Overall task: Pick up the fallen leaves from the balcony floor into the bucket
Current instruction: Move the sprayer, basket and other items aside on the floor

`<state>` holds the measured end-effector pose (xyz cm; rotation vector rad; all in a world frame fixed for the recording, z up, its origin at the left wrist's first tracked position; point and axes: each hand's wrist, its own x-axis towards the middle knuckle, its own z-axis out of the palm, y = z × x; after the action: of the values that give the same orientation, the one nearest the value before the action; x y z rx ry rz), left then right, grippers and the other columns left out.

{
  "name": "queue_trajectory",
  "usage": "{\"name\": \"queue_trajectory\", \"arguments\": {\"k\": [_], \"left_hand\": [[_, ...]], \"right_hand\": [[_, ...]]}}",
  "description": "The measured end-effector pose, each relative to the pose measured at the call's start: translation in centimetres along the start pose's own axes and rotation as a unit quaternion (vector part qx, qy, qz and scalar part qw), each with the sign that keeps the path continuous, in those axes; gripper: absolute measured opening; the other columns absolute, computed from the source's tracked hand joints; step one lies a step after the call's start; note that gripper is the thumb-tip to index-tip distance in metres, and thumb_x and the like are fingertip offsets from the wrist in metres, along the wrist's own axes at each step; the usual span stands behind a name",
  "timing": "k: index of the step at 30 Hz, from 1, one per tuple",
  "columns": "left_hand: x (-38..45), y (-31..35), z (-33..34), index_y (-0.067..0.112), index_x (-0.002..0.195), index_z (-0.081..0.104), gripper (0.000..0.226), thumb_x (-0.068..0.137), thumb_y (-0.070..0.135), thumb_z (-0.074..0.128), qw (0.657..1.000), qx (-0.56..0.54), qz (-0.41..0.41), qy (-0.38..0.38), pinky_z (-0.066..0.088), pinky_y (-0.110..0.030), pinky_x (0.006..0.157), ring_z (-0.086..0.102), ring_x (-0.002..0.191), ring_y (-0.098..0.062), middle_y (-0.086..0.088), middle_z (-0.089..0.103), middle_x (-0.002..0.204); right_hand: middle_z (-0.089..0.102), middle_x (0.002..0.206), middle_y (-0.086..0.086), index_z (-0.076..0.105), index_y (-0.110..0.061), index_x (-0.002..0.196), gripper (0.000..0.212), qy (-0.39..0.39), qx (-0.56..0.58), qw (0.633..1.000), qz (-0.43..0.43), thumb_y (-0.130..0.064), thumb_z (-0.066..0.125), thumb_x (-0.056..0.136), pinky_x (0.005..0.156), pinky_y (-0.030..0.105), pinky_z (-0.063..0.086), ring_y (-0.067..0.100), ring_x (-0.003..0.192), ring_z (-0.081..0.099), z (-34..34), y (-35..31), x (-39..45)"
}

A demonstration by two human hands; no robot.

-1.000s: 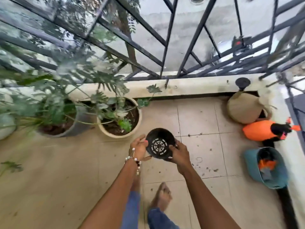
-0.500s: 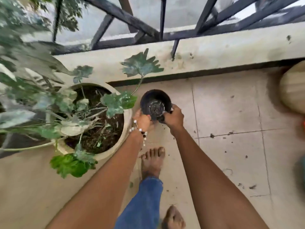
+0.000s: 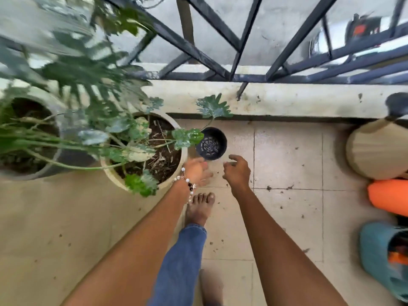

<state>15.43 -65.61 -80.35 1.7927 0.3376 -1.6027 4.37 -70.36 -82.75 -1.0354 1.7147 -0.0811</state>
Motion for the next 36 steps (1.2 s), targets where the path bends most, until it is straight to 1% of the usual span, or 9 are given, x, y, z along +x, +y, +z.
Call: {"name": "queue_trajectory", "arguments": {"k": [3, 5, 10, 13, 18, 24, 27, 32, 36], "left_hand": [[-7.5, 0.2, -1.3, 0.025, 0.083, 0.049, 0.027, 0.1, 0.005, 0.041, 0.999, 0.019, 0.031, -0.019, 0.046, -0.029, 0.07, 0.055, 0.073, -0.017, -0.001, 0.056, 0.085], [-13.0, 0.0, -3.8, 0.024, 0.082, 0.051, 0.026, 0.1, 0.008, 0.042, 0.999, -0.003, 0.047, -0.01, 0.046, -0.028, 0.068, 0.054, 0.072, -0.018, -0.001, 0.056, 0.084], [-26.9, -3.3, -11.6, 0.015, 0.065, 0.053, 0.035, 0.095, 0.019, 0.037, 0.982, -0.164, 0.008, -0.094, 0.035, -0.017, 0.04, 0.046, 0.043, -0.013, -0.001, 0.046, 0.067], [-33.6, -7.7, -16.2, 0.016, 0.08, 0.054, 0.024, 0.098, 0.005, 0.044, 0.983, -0.145, 0.104, 0.039, 0.035, -0.016, 0.043, 0.053, 0.042, -0.013, -0.005, 0.057, 0.068], [-41.6, -16.9, -25.8, 0.015, 0.091, 0.061, 0.013, 0.095, 0.005, 0.053, 0.946, -0.245, 0.134, 0.164, 0.031, -0.013, 0.039, 0.054, 0.037, -0.008, -0.007, 0.06, 0.072], [-46.4, -32.0, -38.3, 0.005, 0.101, 0.06, 0.019, 0.096, -0.003, 0.044, 0.88, -0.38, 0.098, 0.268, 0.037, -0.013, 0.039, 0.056, 0.038, -0.013, -0.012, 0.06, 0.074], [-46.6, -40.5, -44.2, 0.005, 0.102, 0.061, 0.019, 0.097, -0.001, 0.044, 0.856, -0.384, 0.075, 0.338, 0.038, -0.014, 0.038, 0.056, 0.044, -0.015, -0.01, 0.063, 0.074], [-43.6, -54.8, -54.8, 0.005, 0.105, 0.067, 0.018, 0.095, 0.006, 0.051, 0.833, -0.411, -0.014, 0.37, 0.046, -0.021, 0.049, 0.06, 0.056, -0.018, -0.015, 0.069, 0.081], [-38.3, -63.6, -62.3, 0.017, 0.074, 0.061, 0.008, 0.079, 0.022, 0.063, 0.847, -0.396, -0.071, 0.348, 0.054, -0.041, 0.084, 0.067, 0.096, -0.037, -0.018, 0.07, 0.107]], "right_hand": [[0.071, 0.082, 0.009, 0.062, -0.027, 0.083, 0.017, -0.03, -0.019, 0.998, -0.042, -0.011, 0.06, 0.086, 0.077, 0.052, 0.056, 0.026, 0.076, 0.067, -2.2, -1.7, -6.2], [0.072, 0.08, 0.011, 0.063, -0.026, 0.081, 0.019, -0.057, -0.036, 0.995, -0.076, -0.008, 0.058, 0.085, 0.076, 0.051, 0.057, 0.025, 0.07, 0.066, -3.4, -3.6, -11.7], [0.072, 0.075, 0.008, 0.067, -0.02, 0.081, 0.011, -0.128, -0.075, 0.978, -0.15, -0.012, 0.06, 0.084, 0.068, 0.041, 0.055, 0.023, 0.065, 0.066, -4.0, -6.2, -25.8], [0.069, 0.072, 0.008, 0.065, -0.02, 0.078, 0.014, -0.192, -0.106, 0.955, -0.202, -0.011, 0.06, 0.088, 0.059, 0.033, 0.051, 0.019, 0.058, 0.062, -2.7, -6.4, -33.9], [0.067, 0.072, 0.01, 0.066, -0.013, 0.086, 0.011, -0.282, -0.171, 0.91, -0.253, -0.008, 0.059, 0.092, 0.053, 0.025, 0.047, 0.017, 0.057, 0.058, 2.2, -4.1, -45.8], [0.068, 0.07, 0.007, 0.067, -0.013, 0.089, 0.009, -0.372, -0.307, 0.826, -0.293, -0.011, 0.06, 0.093, 0.058, 0.028, 0.049, 0.019, 0.059, 0.061, 12.2, 4.8, -56.8], [0.067, 0.068, 0.004, 0.068, -0.013, 0.089, 0.009, -0.408, -0.363, 0.783, -0.298, -0.011, 0.06, 0.092, 0.057, 0.027, 0.049, 0.018, 0.057, 0.061, 18.0, 10.8, -61.4], [0.068, 0.071, 0.005, 0.068, -0.01, 0.093, 0.011, -0.434, -0.436, 0.74, -0.272, -0.014, 0.059, 0.094, 0.059, 0.027, 0.049, 0.015, 0.058, 0.062, 28.9, 22.9, -66.3], [0.066, 0.068, 0.002, 0.067, -0.014, 0.09, 0.008, -0.45, -0.482, 0.71, -0.248, -0.015, 0.06, 0.094, 0.069, 0.04, 0.055, 0.017, 0.057, 0.061, 37.9, 32.3, -66.2]]}}
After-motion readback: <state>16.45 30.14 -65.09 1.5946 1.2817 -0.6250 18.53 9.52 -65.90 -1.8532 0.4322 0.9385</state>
